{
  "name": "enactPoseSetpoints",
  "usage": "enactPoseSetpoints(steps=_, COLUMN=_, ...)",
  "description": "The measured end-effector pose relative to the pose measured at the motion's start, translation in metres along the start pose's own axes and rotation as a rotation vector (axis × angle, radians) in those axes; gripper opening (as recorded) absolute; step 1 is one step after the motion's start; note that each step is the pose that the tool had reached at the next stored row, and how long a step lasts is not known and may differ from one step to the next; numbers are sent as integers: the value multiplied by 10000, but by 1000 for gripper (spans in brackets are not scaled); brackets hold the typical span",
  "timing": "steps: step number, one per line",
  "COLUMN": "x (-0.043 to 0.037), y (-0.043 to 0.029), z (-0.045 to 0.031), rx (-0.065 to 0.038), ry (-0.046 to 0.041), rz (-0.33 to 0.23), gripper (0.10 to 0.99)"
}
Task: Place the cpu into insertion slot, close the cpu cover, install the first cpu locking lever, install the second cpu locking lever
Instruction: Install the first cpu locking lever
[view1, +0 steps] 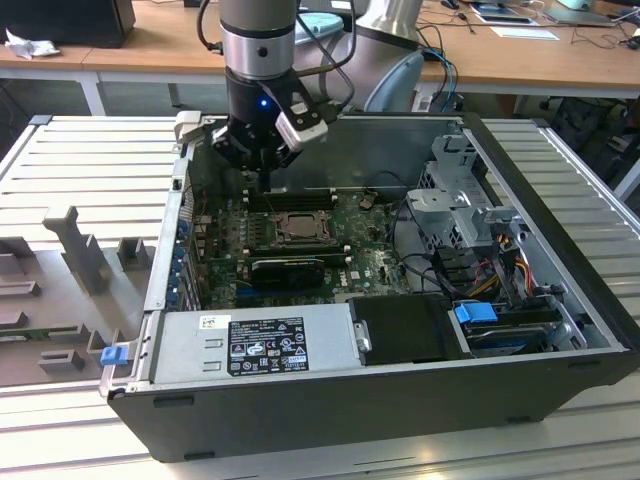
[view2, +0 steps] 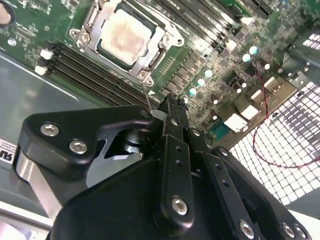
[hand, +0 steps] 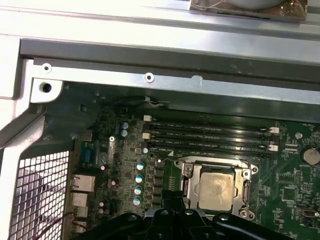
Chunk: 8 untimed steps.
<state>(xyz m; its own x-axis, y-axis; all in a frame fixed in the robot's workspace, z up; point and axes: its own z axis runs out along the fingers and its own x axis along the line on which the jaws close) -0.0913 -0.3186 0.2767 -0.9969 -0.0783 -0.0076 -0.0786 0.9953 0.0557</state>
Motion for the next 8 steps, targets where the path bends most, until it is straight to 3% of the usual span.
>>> enactPoseSetpoints(steps=2, x=45, y=3, z=15, rx=-15, ry=-7, rz=127, gripper=106)
enactPoseSetpoints(steps=4, x=155, y=11, z=35, rx=-40, ry=-10, rz=128, gripper=106)
enactPoseSetpoints(steps=8, x=225, y=31, z=83, rx=-45, ry=-10, rz=129, gripper=106)
